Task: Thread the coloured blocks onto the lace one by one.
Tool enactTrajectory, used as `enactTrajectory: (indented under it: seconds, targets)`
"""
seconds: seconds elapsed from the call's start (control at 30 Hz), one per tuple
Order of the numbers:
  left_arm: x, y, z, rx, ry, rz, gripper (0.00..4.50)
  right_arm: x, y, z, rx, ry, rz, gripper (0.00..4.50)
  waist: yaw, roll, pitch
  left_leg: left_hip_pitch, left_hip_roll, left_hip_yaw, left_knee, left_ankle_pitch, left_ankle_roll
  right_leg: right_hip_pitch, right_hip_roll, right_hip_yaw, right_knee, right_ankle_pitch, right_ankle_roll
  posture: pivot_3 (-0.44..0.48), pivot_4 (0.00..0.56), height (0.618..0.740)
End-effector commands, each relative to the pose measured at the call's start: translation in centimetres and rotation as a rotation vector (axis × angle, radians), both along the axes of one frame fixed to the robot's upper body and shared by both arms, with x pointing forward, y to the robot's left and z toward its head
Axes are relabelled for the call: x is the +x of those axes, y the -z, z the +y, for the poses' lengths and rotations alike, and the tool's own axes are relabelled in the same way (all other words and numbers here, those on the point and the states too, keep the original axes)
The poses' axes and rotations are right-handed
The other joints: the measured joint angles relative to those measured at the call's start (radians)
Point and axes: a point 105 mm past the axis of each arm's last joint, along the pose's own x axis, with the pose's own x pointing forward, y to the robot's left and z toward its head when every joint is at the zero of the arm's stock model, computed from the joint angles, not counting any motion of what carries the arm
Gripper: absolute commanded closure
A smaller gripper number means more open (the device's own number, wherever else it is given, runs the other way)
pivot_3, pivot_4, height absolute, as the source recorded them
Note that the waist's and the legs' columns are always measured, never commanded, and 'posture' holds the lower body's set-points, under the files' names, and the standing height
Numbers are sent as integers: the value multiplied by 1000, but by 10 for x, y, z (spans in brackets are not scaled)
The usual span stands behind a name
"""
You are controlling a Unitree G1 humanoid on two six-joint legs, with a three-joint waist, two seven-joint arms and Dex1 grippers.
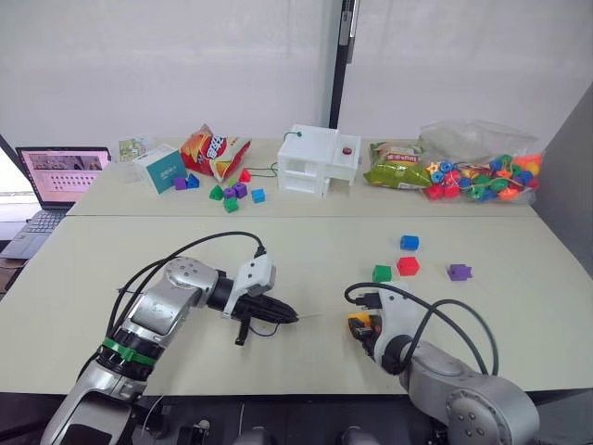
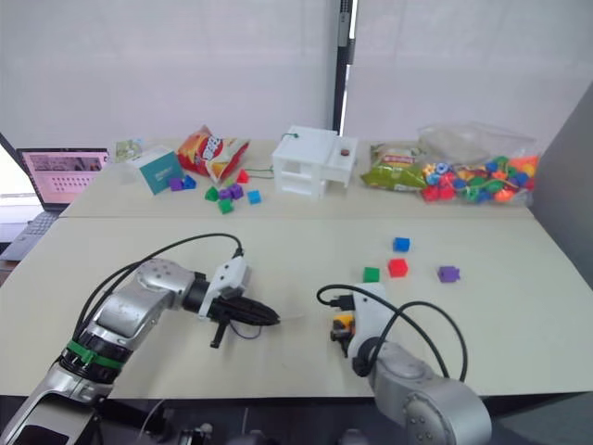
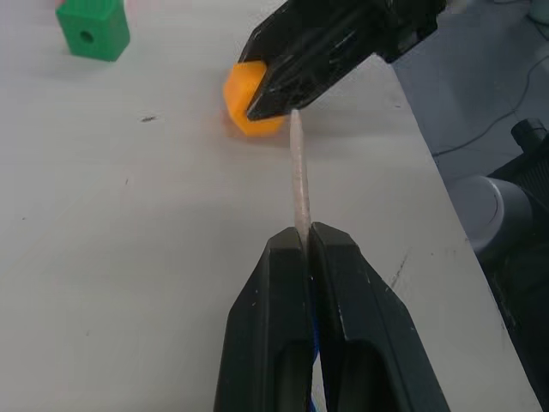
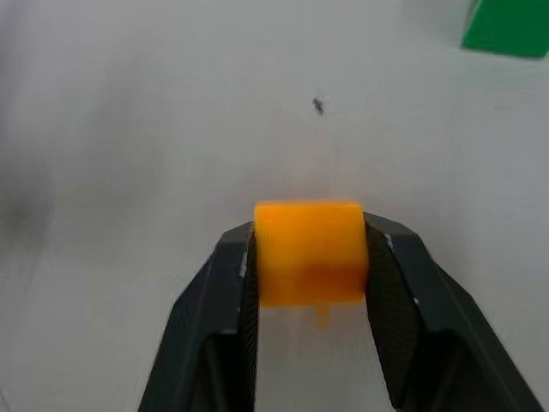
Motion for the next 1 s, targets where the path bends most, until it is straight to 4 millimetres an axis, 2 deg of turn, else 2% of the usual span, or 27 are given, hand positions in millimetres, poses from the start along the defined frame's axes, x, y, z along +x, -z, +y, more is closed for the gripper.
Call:
enactTrajectory:
  seconds: [0.03, 0.17, 0.33, 0.4, 0.5, 0.63, 0.77, 0.87, 1.0]
  targets:
    - [-6, 0, -7, 27, -13, -30, 4500, -5, 20, -5, -17, 27, 54, 3335, 0, 0, 0, 2, 0, 0, 0, 0, 0, 1, 0, 0, 0, 0, 0, 0, 150, 740]
    - [-14, 8, -10, 85, -22, -46, 4500, -4, 19, -9, 5, 51, 44, 3335, 2, -1, -1, 5, 1, 0, 0, 0, 0, 4, 1, 0, -1, 0, 0, 0, 150, 740]
    - [-13, 8, -18, 104, -64, -60, 4500, 0, 2, -5, 53, 40, -33, 3335, 4, -1, -1, 5, 2, 0, 0, 0, 0, 5, 1, 0, -1, 0, 0, 0, 150, 740]
    - [-15, 8, -19, 110, -60, -60, 4500, 2, -6, -8, 45, 36, -69, 2292, 3, -1, -1, 5, 2, 0, 0, 0, 0, 4, 1, 0, 0, 0, 0, 0, 150, 740]
    - [-16, 7, -18, 111, -61, -57, 4500, 5, -20, -9, 50, 24, -108, 1259, 2, -1, -1, 4, 1, 0, 0, 0, 0, 3, 1, 1, 0, 0, 0, 0, 150, 740]
    - [-17, 6, -15, 112, -66, -55, 4500, 10, -62, -2, 125, -51, -231, 21, 2, -1, -1, 3, 2, 0, -1, 0, 0, 1, 1, 1, 1, 0, -1, 0, 150, 740]
    - [-20, 2, -15, 88, -42, -41, 4500, 11, -80, -1, 90, -285, -272, 21, 7, -1, 0, 3, 2, 0, -1, 0, 0, 2, 1, 0, 0, 0, -1, 0, 150, 740]
    - [-19, 0, -15, 101, -32, -61, 4500, 2, -78, -9, 43, -571, -207, 21, 11, -1, 0, 3, 0, 0, 0, -1, 1, 4, -1, 0, -2, 0, -1, 0, 150, 740]
    - [-18, -3, -17, 114, -26, -64, 4500, -2, -69, -28, 1, -824, -153, 21, 9, -2, 1, 4, 1, 0, 0, -1, 2, 7, 0, -2, -6, 0, -1, 0, 150, 740]
